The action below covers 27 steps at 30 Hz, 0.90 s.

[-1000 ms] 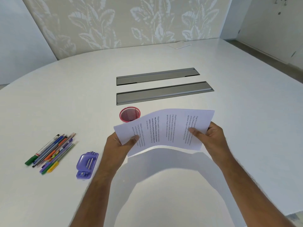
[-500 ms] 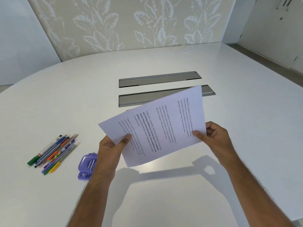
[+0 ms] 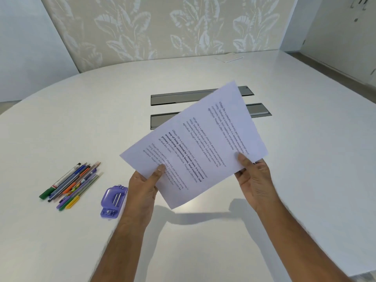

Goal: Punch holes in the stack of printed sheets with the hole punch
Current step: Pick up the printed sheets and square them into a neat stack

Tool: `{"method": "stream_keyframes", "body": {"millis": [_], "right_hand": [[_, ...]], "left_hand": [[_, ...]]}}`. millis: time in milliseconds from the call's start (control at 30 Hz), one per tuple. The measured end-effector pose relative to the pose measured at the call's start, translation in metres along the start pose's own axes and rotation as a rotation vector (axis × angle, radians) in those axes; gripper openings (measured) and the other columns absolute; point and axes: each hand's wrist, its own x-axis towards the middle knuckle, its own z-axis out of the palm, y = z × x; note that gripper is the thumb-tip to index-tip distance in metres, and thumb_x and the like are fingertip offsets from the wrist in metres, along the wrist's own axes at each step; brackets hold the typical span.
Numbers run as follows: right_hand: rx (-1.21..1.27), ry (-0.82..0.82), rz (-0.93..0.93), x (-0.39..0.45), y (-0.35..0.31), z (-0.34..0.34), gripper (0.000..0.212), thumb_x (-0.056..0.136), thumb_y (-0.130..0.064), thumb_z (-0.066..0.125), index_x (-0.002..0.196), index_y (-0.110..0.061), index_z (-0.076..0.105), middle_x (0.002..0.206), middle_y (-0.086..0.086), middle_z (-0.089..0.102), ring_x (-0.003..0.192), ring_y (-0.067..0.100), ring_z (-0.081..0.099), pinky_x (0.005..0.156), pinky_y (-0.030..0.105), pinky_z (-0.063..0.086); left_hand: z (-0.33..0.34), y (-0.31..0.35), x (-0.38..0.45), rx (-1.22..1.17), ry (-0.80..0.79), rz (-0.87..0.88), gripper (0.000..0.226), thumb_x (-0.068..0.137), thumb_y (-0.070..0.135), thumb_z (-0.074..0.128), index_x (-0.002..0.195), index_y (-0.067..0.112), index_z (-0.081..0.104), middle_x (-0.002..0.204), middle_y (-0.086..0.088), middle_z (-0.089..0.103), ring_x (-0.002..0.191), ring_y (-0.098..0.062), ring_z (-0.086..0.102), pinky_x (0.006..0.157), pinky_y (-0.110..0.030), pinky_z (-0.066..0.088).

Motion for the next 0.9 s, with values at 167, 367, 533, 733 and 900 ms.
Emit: {"method": "stream_keyframes", "body": {"millis": [167,367,533,733,900], "right_hand": [[-0.054,-0.015,0.059,-0.005,0.016,0.010,0.061,0.084,-0.009,0.088,0.141,-0.014,0.067,0.144,0.015,0.068,0.132,0.029,0.067,0.100,0.036,0.059],[-0.174,-0.031,0.047,-0.005,0.025,0.017,0.067,0.083,-0.012,0.088,0.145,-0.019,0.063,0.144,0.013,0.068,0.132,0.031,0.067,0.095,0.040,0.061],[-0.405,0.019,-0.029,-0.002,0.018,0.013,0.052,0.082,-0.017,0.091,0.131,-0.022,0.073,0.134,0.010,0.075,0.126,0.034,0.070,0.104,0.055,0.056],[-0.545,-0.037,-0.004,-0.003,0.014,0.002,0.042,0.084,-0.013,0.086,0.124,-0.019,0.077,0.126,0.008,0.079,0.119,0.027,0.075,0.102,0.039,0.059],[-0.592,-0.057,0.028,-0.005,0.015,-0.006,0.033,0.084,-0.015,0.086,0.116,-0.022,0.082,0.118,0.006,0.082,0.111,0.024,0.078,0.088,0.027,0.061]], "left_hand": [[-0.002,-0.006,-0.005,-0.068,-0.036,-0.014,0.039,0.093,0.011,0.073,0.131,0.020,0.070,0.138,-0.009,0.072,0.122,-0.022,0.071,0.093,-0.031,0.060],[-0.001,-0.023,-0.017,-0.168,-0.030,-0.066,0.052,0.088,0.014,0.079,0.138,0.017,0.066,0.142,-0.010,0.069,0.125,-0.023,0.069,0.095,-0.032,0.059],[-0.013,-0.033,-0.029,-0.173,0.037,-0.098,0.060,0.085,0.009,0.080,0.142,0.013,0.061,0.139,-0.010,0.071,0.120,-0.021,0.072,0.088,-0.028,0.061],[-0.037,-0.033,-0.039,-0.036,0.110,-0.124,0.040,0.078,0.023,0.089,0.115,0.028,0.077,0.125,-0.010,0.078,0.109,-0.024,0.076,0.084,-0.030,0.063],[-0.054,-0.034,-0.046,0.231,0.175,-0.106,0.045,0.067,0.038,0.093,0.106,0.035,0.072,0.114,-0.003,0.080,0.097,-0.020,0.078,0.072,-0.025,0.061]]}}
